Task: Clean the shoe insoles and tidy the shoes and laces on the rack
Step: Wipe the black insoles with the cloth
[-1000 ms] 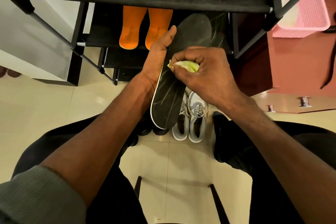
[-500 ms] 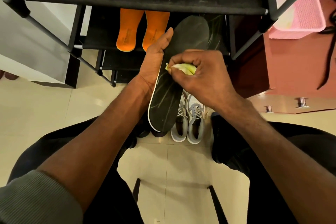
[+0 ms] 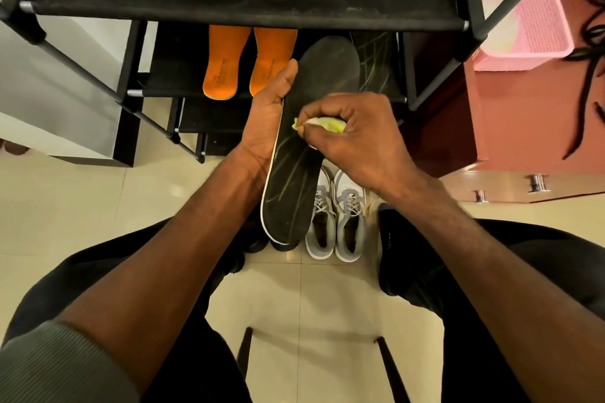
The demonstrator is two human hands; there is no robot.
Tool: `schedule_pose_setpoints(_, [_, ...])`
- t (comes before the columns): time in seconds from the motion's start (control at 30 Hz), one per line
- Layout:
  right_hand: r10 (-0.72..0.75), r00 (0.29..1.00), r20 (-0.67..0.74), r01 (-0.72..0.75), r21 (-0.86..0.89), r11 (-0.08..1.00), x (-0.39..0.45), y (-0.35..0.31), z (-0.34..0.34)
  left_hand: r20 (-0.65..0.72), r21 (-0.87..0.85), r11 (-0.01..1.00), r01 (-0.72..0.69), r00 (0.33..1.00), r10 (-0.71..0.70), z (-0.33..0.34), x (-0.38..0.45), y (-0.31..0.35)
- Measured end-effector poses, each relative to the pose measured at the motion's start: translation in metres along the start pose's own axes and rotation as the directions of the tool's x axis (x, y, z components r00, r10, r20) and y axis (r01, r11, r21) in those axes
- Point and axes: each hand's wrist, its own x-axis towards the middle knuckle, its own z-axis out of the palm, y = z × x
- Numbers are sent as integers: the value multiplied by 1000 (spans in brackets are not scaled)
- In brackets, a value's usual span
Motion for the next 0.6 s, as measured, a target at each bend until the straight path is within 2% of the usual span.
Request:
schedule_pose_setpoints(0.07, [-19,998,-62,17,-31,999,5,3,-3,-10,40,999,12,1000,-12,3,-2,-1])
schedule_pose_setpoints(0.17, [-28,977,-211,3,-118,993,10,9,-6,98,82,995,56,993,-64,9,-7,-6])
schedule_pose_setpoints(0.23, [-54,960,-275,12,-152,988,10,10,-7,121,84,994,69,989,-79,11,-9,-6])
schedule_pose_setpoints(0.3, [-50,966,-252,22,-112,993,9,10,-6,113,36,997,73,991,-76,10,-8,-4])
schedule_pose_setpoints(0.4, [-49,996,-75,46,-47,998,5,6,-3,61,-27,998,52,997,-50,4,-4,3])
schedule_pose_setpoints(0.47, [-66,998,-17,65,-77,995,4,6,-4,51,-40,997,68,997,-66,2,-3,5])
schedule_pose_setpoints(0.53, [-49,996,-72,37,-160,987,5,9,-7,56,4,996,90,994,-90,5,-5,1])
schedule_pose_setpoints(0.6, [-13,983,-184,-32,-240,970,9,14,-13,79,25,994,107,991,-109,10,-8,-4])
